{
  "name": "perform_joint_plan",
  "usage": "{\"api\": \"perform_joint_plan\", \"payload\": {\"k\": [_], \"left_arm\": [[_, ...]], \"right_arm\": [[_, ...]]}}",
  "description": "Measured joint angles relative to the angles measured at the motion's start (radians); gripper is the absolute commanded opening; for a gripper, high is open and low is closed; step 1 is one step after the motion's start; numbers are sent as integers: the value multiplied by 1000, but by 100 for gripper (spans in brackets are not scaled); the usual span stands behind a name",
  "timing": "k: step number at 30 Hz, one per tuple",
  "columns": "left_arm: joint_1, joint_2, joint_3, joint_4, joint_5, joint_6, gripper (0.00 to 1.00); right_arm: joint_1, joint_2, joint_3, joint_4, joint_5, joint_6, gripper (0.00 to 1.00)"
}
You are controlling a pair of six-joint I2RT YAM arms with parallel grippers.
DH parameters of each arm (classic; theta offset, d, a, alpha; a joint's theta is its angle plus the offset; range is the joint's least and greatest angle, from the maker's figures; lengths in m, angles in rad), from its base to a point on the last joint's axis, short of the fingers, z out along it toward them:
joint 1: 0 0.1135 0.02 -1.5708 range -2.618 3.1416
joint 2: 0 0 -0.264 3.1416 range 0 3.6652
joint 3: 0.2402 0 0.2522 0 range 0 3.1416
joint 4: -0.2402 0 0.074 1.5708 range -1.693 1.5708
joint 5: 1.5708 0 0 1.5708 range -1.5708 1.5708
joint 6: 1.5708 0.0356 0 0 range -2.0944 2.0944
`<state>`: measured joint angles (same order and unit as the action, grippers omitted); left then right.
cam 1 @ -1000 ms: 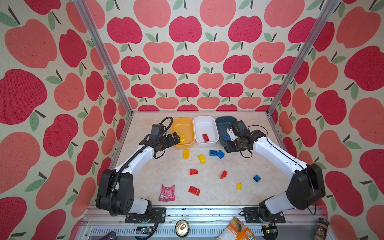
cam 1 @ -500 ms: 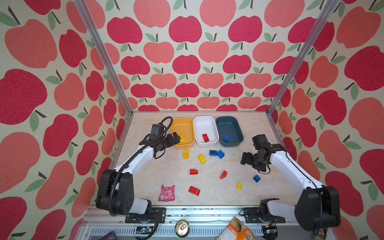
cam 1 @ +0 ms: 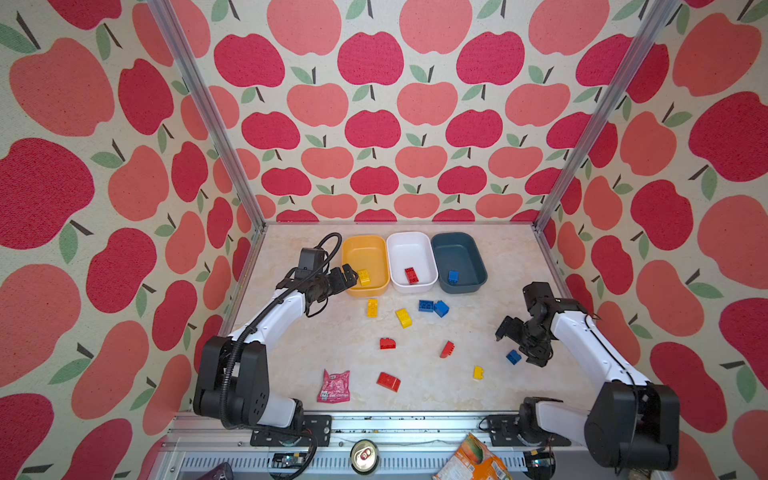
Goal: Sort the legos into containers by color
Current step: 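Move the right gripper toward the dark blue brick nearer the robot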
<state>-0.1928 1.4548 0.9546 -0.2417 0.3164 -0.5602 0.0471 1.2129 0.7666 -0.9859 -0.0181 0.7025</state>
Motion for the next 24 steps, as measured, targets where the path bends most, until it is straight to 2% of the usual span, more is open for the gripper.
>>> {"api": "perform_joint_plan", "payload": {"k": [4,16,24], "left_arm": [[1,0,0,0,7,0,99],[6,0,0,0,7,0,99],[6,0,0,-1,7,0,99]], "right_arm": [[-14,-3,-37,7,-1,43,84],[-62,11,-119,112,-7,87,76],[-77,29,-140,178,-10,100,67]]}}
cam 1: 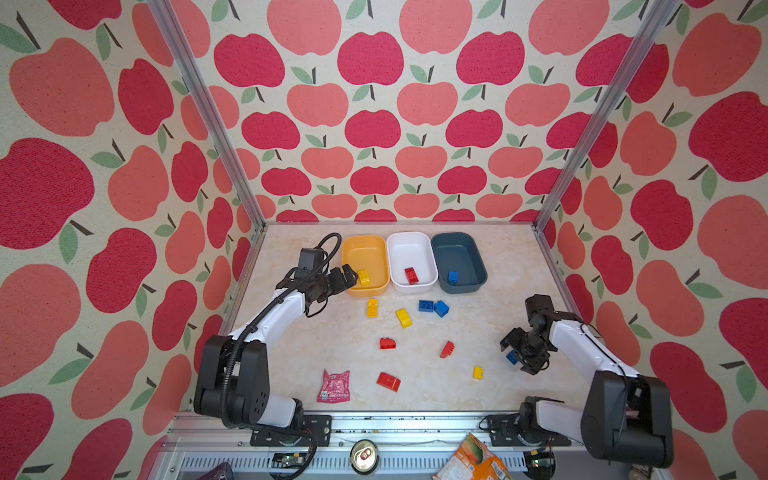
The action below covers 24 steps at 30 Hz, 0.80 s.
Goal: Sort the legos into containers by color
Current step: 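Close the right gripper on the dark blue brick and lift it, then carry the dark blue brick over the teal bin and open the right gripper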
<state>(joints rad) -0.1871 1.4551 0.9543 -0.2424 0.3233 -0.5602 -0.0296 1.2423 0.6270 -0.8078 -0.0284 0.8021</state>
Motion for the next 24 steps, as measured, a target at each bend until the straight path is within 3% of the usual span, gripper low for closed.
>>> {"api": "perform_joint_plan", "payload": {"k": [11,24], "left_arm": [[0,0,-2,0,0,0,99],[6,0,-8,0,0,0,99]], "right_arm": [[-2,22,-12,38,0,4,45],[-2,8,-16,41,0,-5,35]]}}
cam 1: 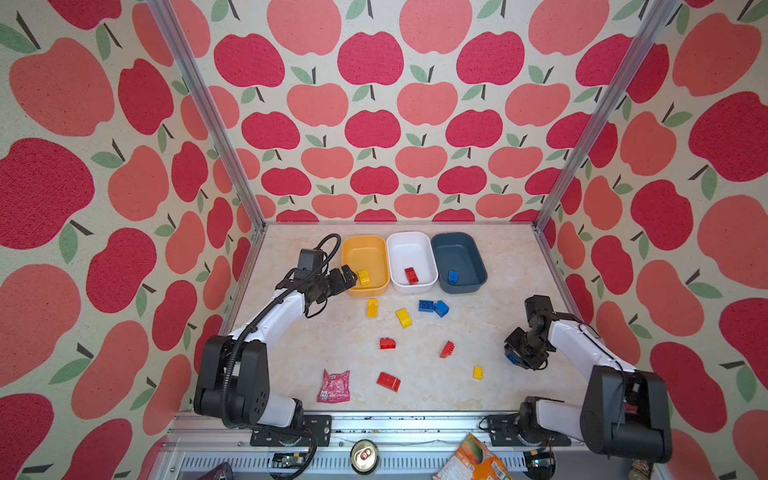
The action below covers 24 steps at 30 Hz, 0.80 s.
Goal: Sort the legos into containers by color
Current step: 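Carry the dark blue brick over the teal bin and open the right gripper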
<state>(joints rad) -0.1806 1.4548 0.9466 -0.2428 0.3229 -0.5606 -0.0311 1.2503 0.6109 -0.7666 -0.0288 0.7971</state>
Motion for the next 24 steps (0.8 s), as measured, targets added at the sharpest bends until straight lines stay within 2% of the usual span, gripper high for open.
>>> {"api": "perform_joint_plan", "payload": {"k": [10,18,24], "left_arm": [[0,-2,-10,0,0,-3,99],[0,-14,-13,0,0,-3,99],[0,-33,-25,0,0,-3,99]], "right_arm": [[18,-43,34,-25,0,-26,34],[113,-43,168,-41,14,-45,34],[184,23,311,-48,43,-91,34]]}}
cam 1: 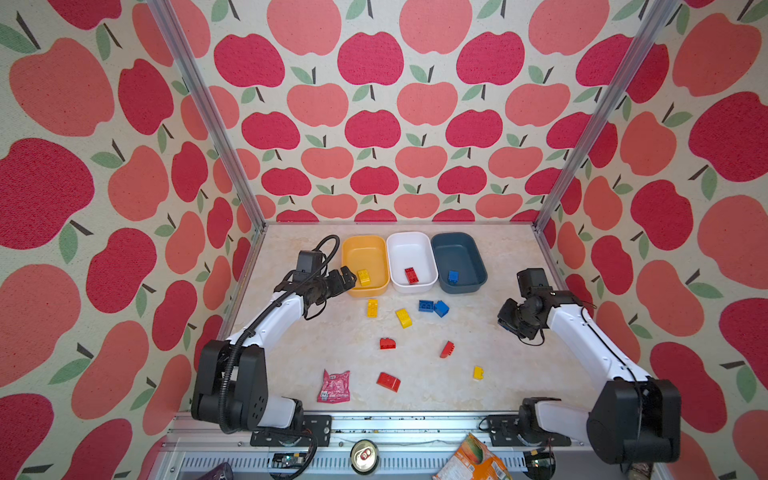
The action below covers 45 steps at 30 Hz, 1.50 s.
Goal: Sort the legos into containers by color
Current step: 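Carry the dark blue brick over the teal bin and open the right gripper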
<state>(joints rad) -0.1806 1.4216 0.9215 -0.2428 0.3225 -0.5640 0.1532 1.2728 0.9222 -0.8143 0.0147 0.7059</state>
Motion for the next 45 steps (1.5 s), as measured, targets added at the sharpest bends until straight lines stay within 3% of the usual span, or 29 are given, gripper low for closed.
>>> {"api": "perform_joint_plan", "payload": {"k": [14,26,30,34,37,45], "left_arm": [[0,-69,-33,-12,-1,-2,99],[2,-152,-70,-24,-19,-13,99],[4,-161,-73,-37,-23,-17,99],[5,-168,-73,-45,-25,-23,99],[5,-169,-73,-46,-26,-23,99],[5,-169,-74,-47,-26,-23,99]], "right_arm": [[155,397,452,30,74,-219,35],[193,742,772,47,116,-361,36],[193,805,817,43,117,-382,42],[193,831,827,35,116,-399,57],[193,833,827,35,116,-401,63],[193,833,830,35,116,-402,64]]}}
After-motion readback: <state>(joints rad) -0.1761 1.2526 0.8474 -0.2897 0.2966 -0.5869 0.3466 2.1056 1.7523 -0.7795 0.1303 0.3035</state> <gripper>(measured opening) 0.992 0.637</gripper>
